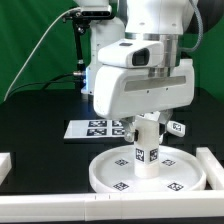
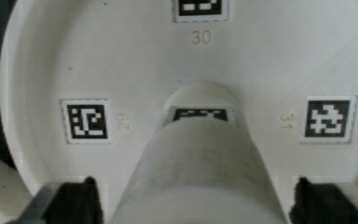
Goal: Assemble round table
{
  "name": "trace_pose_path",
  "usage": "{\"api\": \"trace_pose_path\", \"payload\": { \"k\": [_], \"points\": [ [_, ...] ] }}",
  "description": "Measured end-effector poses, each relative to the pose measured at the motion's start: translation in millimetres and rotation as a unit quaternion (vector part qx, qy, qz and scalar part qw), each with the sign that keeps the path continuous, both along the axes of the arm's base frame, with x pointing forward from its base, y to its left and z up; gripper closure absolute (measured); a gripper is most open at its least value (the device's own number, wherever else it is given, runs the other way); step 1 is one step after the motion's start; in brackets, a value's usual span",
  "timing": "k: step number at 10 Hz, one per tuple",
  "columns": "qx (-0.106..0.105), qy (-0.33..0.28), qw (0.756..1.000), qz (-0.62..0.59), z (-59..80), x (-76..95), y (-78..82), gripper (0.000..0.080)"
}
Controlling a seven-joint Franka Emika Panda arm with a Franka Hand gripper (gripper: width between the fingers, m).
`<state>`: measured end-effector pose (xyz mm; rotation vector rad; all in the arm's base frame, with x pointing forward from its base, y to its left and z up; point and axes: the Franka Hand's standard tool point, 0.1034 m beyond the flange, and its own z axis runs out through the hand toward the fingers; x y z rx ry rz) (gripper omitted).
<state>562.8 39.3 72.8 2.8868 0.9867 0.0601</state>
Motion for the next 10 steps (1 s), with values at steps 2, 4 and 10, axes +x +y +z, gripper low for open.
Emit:
{"api": "trace_pose_path", "payload": {
  "k": [2, 4, 10],
  "points": [
    [0.005, -0.004, 0.998, -0.064, -0.3, -0.5, 0.3, 0.0385],
    [0.01, -0.009, 0.99, -0.137, -0.4, -0.6, 0.3, 0.0392],
    [0.044, -0.07, 0.918, -0.388, -1.1, 1.6, 4.8, 0.0392]
  ]
}}
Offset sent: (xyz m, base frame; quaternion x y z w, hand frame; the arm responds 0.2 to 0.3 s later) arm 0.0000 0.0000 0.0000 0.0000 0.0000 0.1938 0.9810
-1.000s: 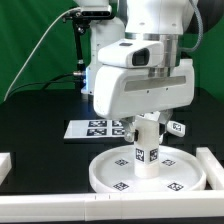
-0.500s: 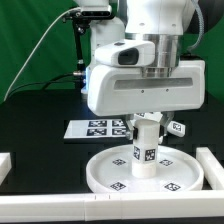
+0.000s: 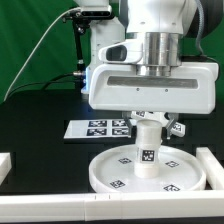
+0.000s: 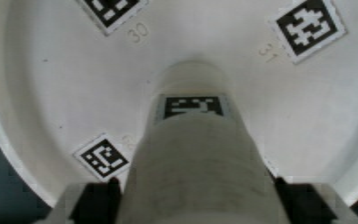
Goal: Assemble round table
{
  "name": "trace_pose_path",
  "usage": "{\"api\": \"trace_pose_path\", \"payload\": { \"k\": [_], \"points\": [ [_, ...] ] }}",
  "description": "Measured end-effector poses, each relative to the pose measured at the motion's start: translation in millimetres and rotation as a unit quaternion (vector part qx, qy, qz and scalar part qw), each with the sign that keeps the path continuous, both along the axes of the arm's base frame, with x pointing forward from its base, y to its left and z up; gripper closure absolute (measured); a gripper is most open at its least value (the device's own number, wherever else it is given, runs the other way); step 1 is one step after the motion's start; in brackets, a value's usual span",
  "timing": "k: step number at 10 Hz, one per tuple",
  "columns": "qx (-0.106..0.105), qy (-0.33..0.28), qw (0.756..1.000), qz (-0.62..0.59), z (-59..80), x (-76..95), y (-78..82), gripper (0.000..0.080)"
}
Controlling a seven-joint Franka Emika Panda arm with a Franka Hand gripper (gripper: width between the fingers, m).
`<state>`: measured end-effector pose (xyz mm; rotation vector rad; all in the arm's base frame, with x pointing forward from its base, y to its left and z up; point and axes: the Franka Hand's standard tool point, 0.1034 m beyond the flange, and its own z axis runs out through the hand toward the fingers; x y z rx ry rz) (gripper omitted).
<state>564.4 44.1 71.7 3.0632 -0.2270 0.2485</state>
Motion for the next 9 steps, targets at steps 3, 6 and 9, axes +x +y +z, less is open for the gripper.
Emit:
{"api": "trace_pose_path", "payload": {
  "k": [3, 6, 9],
  "points": [
    [0.038, -0.017, 0.983, -0.176, -1.2, -0.8, -3.0, 0.0392],
    [0.081, -0.023, 0.933, -0.35, -2.1, -2.0, -5.0, 0.0392],
    [0.1, -0.017, 0.894, -0.437, -2.0, -3.2, -4.9, 0.039]
  ]
}}
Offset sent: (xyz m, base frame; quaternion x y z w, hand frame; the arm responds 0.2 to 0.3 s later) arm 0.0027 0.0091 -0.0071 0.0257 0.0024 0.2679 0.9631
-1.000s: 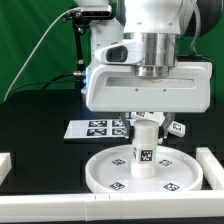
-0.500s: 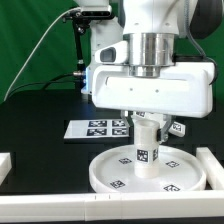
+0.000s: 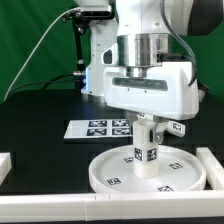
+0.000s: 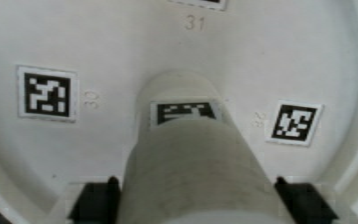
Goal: Assemble round table
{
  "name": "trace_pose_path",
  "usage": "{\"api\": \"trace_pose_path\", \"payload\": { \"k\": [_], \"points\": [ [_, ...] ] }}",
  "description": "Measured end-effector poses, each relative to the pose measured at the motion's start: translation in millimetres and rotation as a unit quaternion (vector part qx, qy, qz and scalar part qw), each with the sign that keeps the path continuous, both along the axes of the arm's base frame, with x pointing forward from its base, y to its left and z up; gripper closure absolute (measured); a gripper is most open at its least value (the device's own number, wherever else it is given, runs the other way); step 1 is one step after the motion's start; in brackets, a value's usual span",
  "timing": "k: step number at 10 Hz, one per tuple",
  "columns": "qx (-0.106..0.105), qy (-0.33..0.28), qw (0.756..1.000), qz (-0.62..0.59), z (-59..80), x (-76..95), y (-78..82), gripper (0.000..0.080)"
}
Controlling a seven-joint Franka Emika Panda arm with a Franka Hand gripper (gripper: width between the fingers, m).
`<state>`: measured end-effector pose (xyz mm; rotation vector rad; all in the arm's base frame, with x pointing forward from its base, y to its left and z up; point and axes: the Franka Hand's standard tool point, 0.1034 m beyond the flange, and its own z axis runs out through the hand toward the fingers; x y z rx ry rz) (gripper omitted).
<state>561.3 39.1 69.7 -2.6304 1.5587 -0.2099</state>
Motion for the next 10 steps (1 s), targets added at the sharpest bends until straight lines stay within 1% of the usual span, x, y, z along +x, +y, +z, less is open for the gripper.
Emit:
{"api": "trace_pose_path", "payload": {
  "k": [1, 4, 6, 8, 9, 10],
  "points": [
    [0.003, 0.0, 1.0, -0.016, 0.0, -0.1, 0.0, 0.0389],
    [0.021, 0.003, 0.993, -0.114, -0.4, -0.3, -3.3, 0.0389],
    [0.047, 0.002, 0.975, -0.219, -0.6, -0.3, -1.9, 0.0387],
    [0.082, -0.003, 0.932, -0.354, -0.6, -0.6, 2.5, 0.0386],
    [0.092, -0.004, 0.914, -0.396, -0.6, -0.5, 2.6, 0.0386],
    [0.096, -0.003, 0.902, -0.42, -0.5, -0.6, 3.0, 0.0386]
  ]
}}
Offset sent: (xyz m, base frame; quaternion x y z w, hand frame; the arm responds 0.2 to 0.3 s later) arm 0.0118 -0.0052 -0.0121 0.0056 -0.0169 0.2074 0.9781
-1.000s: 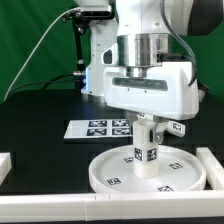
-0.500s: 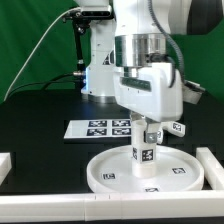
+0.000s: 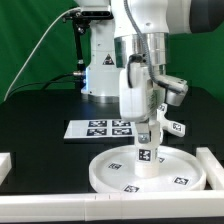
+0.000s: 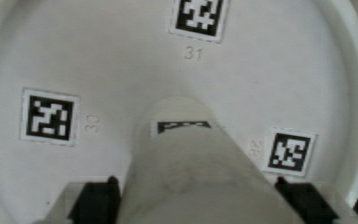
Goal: Assemble round table
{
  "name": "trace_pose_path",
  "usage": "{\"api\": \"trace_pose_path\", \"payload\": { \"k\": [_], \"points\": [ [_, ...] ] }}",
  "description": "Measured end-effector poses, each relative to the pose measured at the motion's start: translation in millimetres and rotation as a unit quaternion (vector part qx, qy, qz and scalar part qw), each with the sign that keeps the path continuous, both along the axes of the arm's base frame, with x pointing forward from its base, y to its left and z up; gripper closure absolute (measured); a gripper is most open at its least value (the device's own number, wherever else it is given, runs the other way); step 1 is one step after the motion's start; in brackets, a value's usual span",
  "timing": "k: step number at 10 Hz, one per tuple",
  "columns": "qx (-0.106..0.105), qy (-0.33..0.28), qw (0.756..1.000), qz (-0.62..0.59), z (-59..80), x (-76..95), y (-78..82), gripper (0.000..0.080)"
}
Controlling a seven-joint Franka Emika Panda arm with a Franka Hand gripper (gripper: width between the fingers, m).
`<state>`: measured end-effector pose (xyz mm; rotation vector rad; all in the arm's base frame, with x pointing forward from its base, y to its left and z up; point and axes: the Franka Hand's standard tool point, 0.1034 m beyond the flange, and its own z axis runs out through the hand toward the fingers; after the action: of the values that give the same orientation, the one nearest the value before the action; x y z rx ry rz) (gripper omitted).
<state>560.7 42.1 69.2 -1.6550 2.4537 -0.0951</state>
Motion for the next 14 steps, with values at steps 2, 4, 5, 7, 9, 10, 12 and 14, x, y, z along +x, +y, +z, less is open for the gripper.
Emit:
{"api": "trace_pose_path", "payload": {
  "k": [2, 4, 5, 7, 9, 10, 12, 14],
  "points": [
    [0.003, 0.001, 1.0, -0.021, 0.0, -0.1, -0.3, 0.0371],
    [0.003, 0.001, 1.0, -0.015, 1.0, -0.1, 1.4, 0.0215],
    [0.011, 0.001, 1.0, 0.012, 11.7, -0.3, 8.3, 0.0163],
    [0.044, 0.008, 0.997, 0.055, 43.8, -2.9, 18.9, 0.0153],
    [0.042, 0.007, 0.998, 0.055, 43.6, -2.6, 18.0, 0.0151],
    [0.042, 0.009, 0.998, 0.055, 41.8, -3.4, 18.0, 0.0151],
    [0.041, 0.009, 0.997, 0.068, 42.2, -4.6, 19.1, 0.0151],
    [0.045, 0.007, 0.991, 0.125, 51.4, -13.4, 28.0, 0.0151]
  ]
}}
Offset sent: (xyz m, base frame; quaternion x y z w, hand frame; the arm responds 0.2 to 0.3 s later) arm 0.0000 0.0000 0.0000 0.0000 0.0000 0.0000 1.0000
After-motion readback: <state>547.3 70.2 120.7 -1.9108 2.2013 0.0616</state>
